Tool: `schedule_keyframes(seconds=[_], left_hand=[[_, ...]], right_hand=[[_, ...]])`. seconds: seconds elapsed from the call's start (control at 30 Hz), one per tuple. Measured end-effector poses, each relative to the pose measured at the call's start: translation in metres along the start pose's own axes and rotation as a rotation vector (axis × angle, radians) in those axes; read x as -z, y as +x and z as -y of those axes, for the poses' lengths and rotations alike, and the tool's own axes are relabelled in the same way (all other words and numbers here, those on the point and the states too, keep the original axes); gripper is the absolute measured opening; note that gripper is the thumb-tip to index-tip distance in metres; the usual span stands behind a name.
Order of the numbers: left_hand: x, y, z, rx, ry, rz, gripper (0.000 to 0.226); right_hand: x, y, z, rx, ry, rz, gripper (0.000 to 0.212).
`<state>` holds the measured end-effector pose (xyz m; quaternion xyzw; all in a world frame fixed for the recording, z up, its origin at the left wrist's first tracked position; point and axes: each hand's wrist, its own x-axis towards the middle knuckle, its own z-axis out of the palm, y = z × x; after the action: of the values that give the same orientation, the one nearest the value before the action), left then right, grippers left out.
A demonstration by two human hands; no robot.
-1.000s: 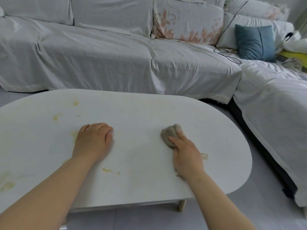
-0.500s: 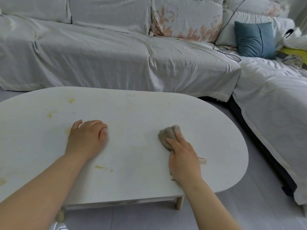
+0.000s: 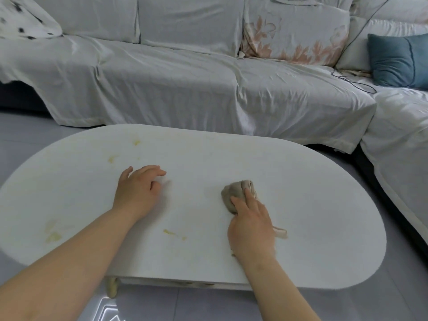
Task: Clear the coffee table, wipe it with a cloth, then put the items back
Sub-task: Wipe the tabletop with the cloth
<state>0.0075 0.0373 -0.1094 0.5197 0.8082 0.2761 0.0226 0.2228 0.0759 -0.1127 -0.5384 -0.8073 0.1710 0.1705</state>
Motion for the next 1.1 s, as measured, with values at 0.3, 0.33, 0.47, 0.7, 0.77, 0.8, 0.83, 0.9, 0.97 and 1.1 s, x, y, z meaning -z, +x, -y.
schedule_keyframes(seconds=[0.3,0.33,0.47,0.7,0.77,0.8,0.83,0.9,0.97,1.1], left_hand=[[0.054,0.012,0.074,0.238,0.033,-0.052,0.035],[0.057,0.013,0.083,0.260,0.045,-0.031,0.036],[0.059,0.022,0.108,0.268,0.087,0.074,0.041],[0.053,0.031,0.122,0.194,0.190,0.068,0.040],[0.050,0.030,0.125,0.192,0.208,0.038,0.041],[0.048,0.031,0.126,0.200,0.213,0.024,0.042],[0.047,0.032,0.127,0.214,0.212,0.008,0.043],[0.046,0.033,0.129,0.239,0.212,-0.014,0.043],[0.045,0.034,0.131,0.236,0.225,-0.012,0.048],[0.045,0.035,0.131,0.219,0.253,-0.004,0.066]], right_hand=[[-0.010,0.033,0.014,0.096,0.012,0.018,0.049],[-0.013,0.041,0.017,0.047,0.001,0.011,0.051],[-0.029,0.058,0.039,0.034,0.013,0.003,0.052],[-0.022,0.097,0.035,0.214,0.058,0.065,0.045],[-0.020,0.127,0.032,0.020,0.024,-0.015,0.048],[-0.021,0.141,0.034,-0.072,-0.002,-0.045,0.050],[-0.024,0.155,0.040,-0.141,-0.031,-0.063,0.052],[-0.036,0.177,0.057,-0.196,-0.070,-0.081,0.054],[-0.053,0.197,0.082,-0.162,-0.076,-0.075,0.054],[-0.091,0.214,0.141,0.126,-0.034,0.054,0.055]])
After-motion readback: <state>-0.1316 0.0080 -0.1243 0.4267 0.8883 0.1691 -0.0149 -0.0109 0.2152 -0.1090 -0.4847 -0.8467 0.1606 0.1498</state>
